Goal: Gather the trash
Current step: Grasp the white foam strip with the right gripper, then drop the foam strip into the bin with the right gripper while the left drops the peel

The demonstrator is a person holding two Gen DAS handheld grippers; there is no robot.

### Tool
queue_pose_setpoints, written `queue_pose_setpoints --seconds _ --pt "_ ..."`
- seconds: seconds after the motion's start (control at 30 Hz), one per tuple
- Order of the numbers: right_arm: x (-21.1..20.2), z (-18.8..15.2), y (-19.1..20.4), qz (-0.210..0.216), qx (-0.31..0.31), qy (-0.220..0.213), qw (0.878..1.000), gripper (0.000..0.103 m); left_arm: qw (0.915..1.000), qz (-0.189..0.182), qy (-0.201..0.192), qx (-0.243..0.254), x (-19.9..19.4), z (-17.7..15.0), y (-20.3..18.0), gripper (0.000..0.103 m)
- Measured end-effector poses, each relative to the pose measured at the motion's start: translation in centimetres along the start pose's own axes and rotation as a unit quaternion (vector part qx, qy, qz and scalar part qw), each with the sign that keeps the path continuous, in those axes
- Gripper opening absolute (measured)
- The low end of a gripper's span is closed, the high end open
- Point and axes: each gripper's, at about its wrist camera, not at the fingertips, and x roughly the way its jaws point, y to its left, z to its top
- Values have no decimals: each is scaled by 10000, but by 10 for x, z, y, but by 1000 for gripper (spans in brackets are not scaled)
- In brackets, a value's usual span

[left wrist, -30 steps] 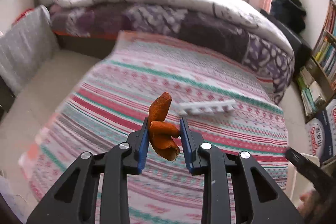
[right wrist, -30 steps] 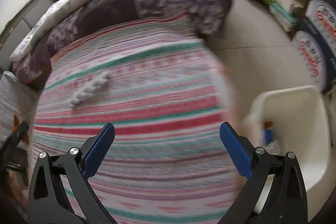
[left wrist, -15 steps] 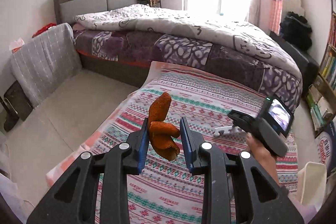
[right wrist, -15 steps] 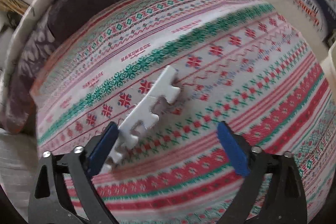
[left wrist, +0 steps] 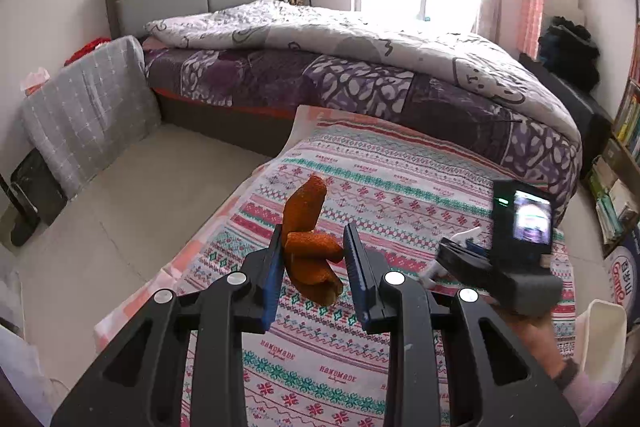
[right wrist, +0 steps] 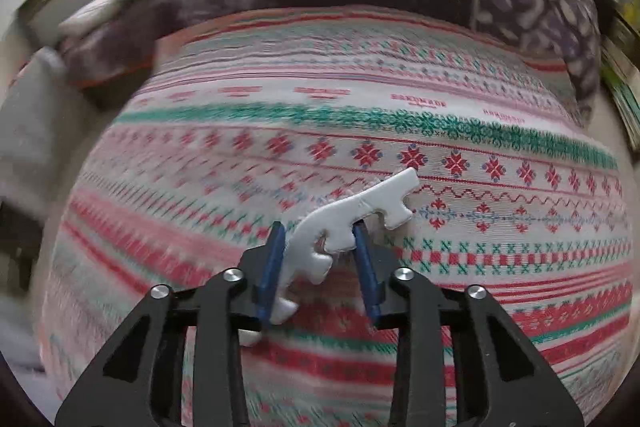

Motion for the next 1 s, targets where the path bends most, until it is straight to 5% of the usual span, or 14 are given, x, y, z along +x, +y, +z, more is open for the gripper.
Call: queue_pose_setpoints --seconds 0.17,0.53,1.0 --pt "-52 -19 -6 455 -407 -392 9974 30 9999 -68 -30 -115 -5 -2 1 30" --pt "-145 -36 -34 542 -532 -1029 9918 30 9994 -270 -229 11 -24 -4 -21 30" --pt "-183 -64 -105 570 -54 -1318 9896 31 9979 -415 -296 408 -26 -15 -64 30"
